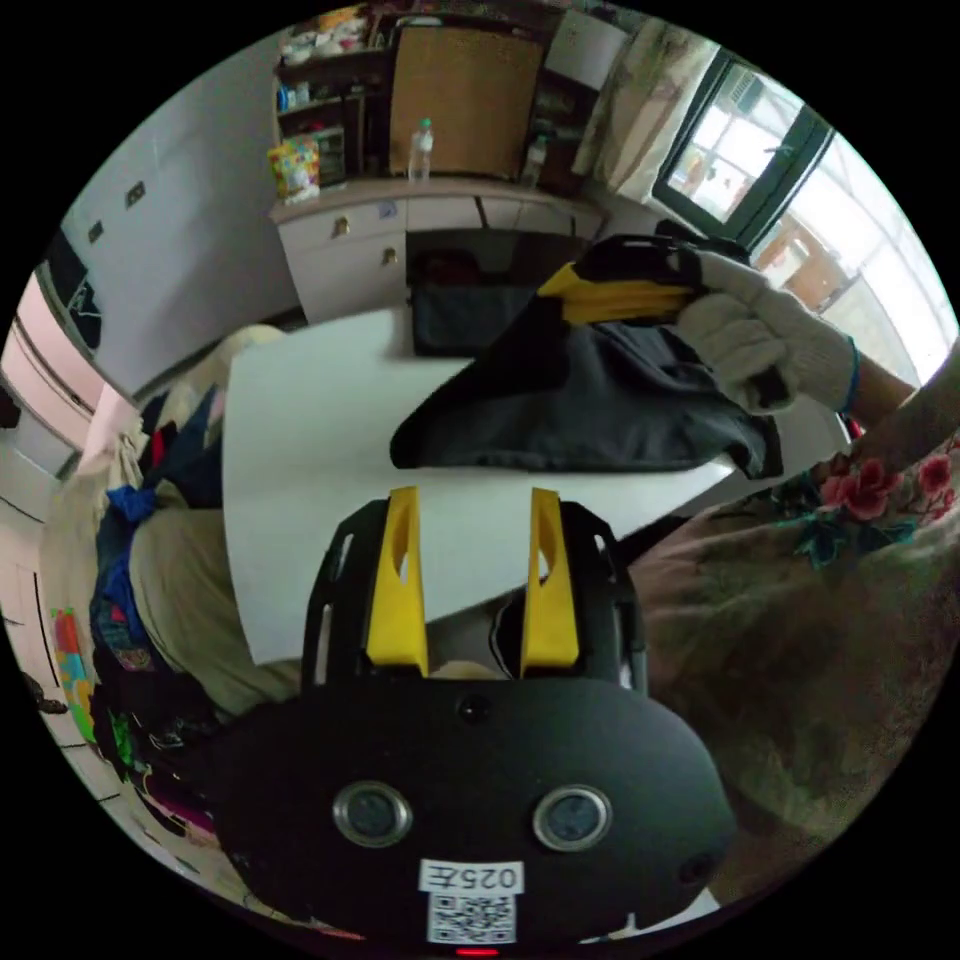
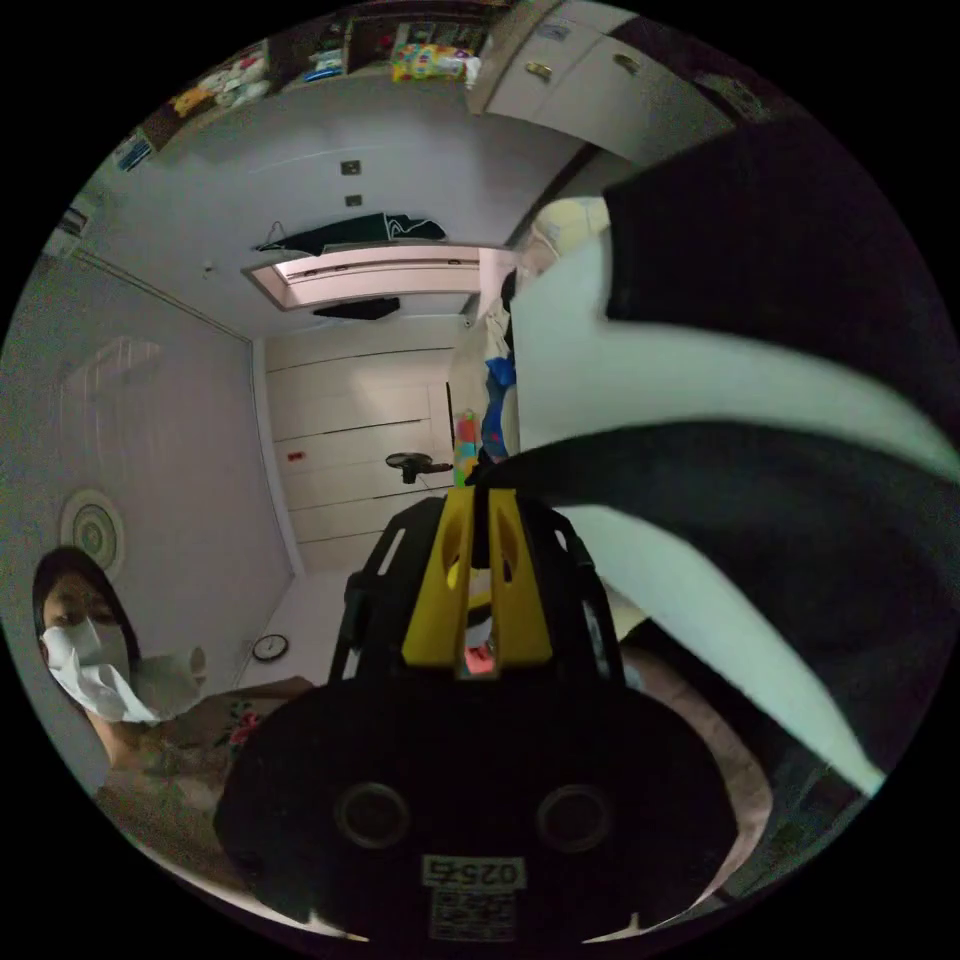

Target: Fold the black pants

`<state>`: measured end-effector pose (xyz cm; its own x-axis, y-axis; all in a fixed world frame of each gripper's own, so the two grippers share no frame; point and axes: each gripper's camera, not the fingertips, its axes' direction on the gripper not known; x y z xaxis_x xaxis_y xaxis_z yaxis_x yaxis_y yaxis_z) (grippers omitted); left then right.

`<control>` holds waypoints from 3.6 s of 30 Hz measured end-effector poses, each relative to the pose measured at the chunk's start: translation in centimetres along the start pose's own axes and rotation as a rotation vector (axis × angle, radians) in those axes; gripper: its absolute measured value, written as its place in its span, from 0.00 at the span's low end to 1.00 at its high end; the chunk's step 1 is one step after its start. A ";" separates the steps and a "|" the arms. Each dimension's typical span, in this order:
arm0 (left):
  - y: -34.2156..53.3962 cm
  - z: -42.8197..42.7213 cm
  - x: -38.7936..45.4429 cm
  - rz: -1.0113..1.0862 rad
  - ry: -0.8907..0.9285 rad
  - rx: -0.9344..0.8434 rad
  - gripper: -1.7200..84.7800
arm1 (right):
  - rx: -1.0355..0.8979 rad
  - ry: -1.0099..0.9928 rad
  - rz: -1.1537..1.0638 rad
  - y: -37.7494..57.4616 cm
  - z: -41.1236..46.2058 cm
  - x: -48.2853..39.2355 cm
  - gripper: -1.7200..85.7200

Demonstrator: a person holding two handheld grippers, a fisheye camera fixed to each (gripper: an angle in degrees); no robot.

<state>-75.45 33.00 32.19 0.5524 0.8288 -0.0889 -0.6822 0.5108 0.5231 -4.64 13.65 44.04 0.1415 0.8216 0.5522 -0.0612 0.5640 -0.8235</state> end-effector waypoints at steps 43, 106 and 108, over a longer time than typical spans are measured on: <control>-8.5 13.6 7.8 -0.201 0.070 -0.178 0.05 | 0.307 0.769 -0.036 12.4 -11.5 -20.9 0.13; 25.5 -14.1 22.5 -1.871 0.712 0.623 0.15 | 0.865 0.586 0.780 30.0 -61.2 -33.2 0.12; 25.6 -15.1 21.9 -1.881 0.731 0.674 0.15 | 0.911 0.541 0.754 30.6 -60.8 -33.8 0.13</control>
<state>-88.07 67.65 30.86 -0.1534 -0.4450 -0.8823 0.6500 0.6271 -0.4293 48.77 -1.91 -7.77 0.1437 0.9420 -0.3033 -0.9146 0.0093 -0.4044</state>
